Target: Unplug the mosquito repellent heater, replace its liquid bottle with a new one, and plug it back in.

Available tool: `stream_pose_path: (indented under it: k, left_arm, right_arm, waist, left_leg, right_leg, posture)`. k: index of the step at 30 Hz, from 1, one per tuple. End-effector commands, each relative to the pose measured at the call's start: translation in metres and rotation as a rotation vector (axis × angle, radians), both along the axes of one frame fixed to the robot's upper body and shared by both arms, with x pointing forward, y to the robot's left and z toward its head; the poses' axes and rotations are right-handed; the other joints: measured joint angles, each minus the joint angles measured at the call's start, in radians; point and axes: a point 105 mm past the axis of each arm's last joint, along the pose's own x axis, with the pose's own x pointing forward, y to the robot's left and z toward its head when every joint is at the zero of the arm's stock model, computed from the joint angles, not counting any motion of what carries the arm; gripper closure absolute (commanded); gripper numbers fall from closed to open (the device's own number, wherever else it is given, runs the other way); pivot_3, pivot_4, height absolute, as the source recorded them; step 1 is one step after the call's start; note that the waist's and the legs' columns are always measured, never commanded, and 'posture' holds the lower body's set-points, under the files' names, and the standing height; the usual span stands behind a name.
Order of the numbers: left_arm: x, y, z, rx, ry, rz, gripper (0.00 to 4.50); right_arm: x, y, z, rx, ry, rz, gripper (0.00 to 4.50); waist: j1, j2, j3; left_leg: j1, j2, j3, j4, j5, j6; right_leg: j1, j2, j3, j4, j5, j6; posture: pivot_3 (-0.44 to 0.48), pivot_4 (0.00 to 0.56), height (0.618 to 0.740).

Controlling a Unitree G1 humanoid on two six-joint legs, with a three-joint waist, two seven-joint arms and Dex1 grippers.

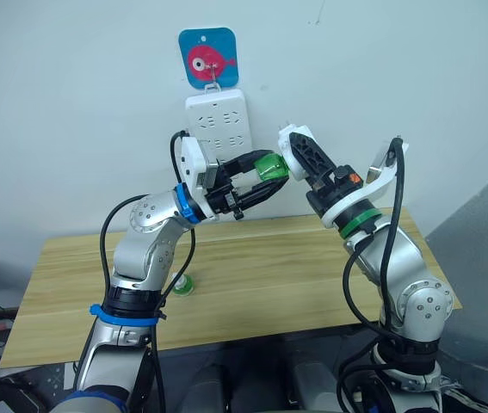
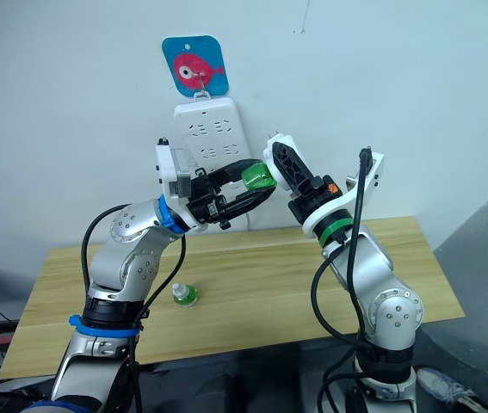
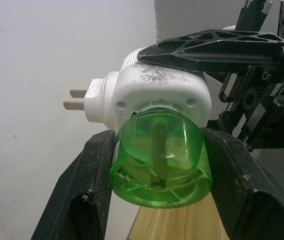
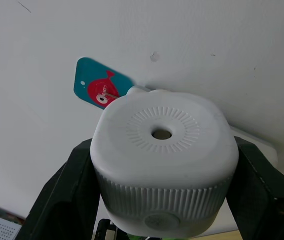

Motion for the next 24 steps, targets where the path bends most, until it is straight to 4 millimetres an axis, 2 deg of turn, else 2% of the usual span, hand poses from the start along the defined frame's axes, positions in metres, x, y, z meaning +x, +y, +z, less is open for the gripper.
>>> stream_pose_path:
  k: [1,2,6,7,15,18,21,24]
  left_arm:
    - [0.003,0.007,0.007,-0.013,-0.022,0.033,2.20]
    - [0.003,0.007,0.006,-0.011,-0.023,0.033,2.20]
    - [0.003,0.009,0.007,-0.007,-0.029,0.032,2.20]
    - [0.003,0.009,0.007,-0.006,-0.031,0.033,2.20]
    - [-0.008,0.014,-0.003,0.115,-0.047,-0.062,2.20]
    - [-0.018,0.015,-0.011,0.218,-0.080,-0.150,2.20]
    - [-0.026,0.012,-0.017,0.309,-0.133,-0.232,2.20]
    - [-0.029,0.010,-0.018,0.339,-0.174,-0.272,2.20]
  right_arm:
    - [-0.014,0.005,0.018,0.060,-0.076,0.068,1.53]
    - [-0.014,0.005,0.018,0.065,-0.074,0.067,1.53]
    - [-0.015,0.001,0.017,0.049,-0.088,0.060,0.13]
    - [-0.016,-0.001,0.015,0.036,-0.091,0.055,0.05]
    - [-0.025,-0.030,-0.001,-0.115,-0.081,0.121,0.00]
    - [-0.034,-0.038,-0.005,-0.191,-0.071,0.239,0.00]
    - [-0.048,-0.037,-0.002,-0.260,-0.129,0.410,0.00]
    - [-0.051,-0.039,-0.016,-0.416,-0.085,0.525,0.00]
  waist:
    - [0.000,0.000,0.000]
    - [0.000,0.000,0.000]
    - [0.000,0.000,0.000]
    - [0.000,0.000,0.000]
    - [0.001,0.000,0.000]
    - [0.001,0.000,0.000]
    - [0.002,0.000,0.000]
    - [0.004,0.000,0.000]
  left_leg:
    - [0.000,0.000,0.000,0.000,0.000,0.000]
    - [0.000,0.000,0.000,0.000,0.000,0.000]
    - [0.000,0.000,0.000,0.000,0.000,0.000]
    - [0.000,0.000,0.000,0.000,0.000,0.000]
    - [0.000,0.000,0.000,0.000,0.000,0.000]
    - [0.000,0.000,0.001,0.000,0.000,0.000]
    - [0.000,0.000,0.001,0.000,0.000,0.000]
    - [0.000,0.002,0.002,0.000,0.000,0.001]
  right_leg:
    - [0.000,0.000,0.000,0.000,0.000,0.000]
    - [0.000,0.000,0.000,0.000,0.000,0.000]
    - [0.000,0.000,0.000,0.000,0.000,0.000]
    - [0.000,0.000,0.000,0.000,0.000,0.000]
    - [0.000,0.000,0.000,-0.001,0.000,0.000]
    - [0.000,0.000,0.000,-0.001,0.000,0.000]
    - [0.001,0.001,0.001,-0.003,0.000,0.000]
    - [0.002,0.004,0.002,-0.006,0.000,0.000]
  posture:
    - [-0.206,0.147,0.740]
    - [-0.206,0.147,0.740]
    - [-0.207,0.147,0.740]
    - [-0.208,0.147,0.740]
    - [-0.212,0.153,0.740]
    - [-0.213,0.154,0.740]
    - [-0.209,0.158,0.740]
    - [-0.205,0.161,0.740]
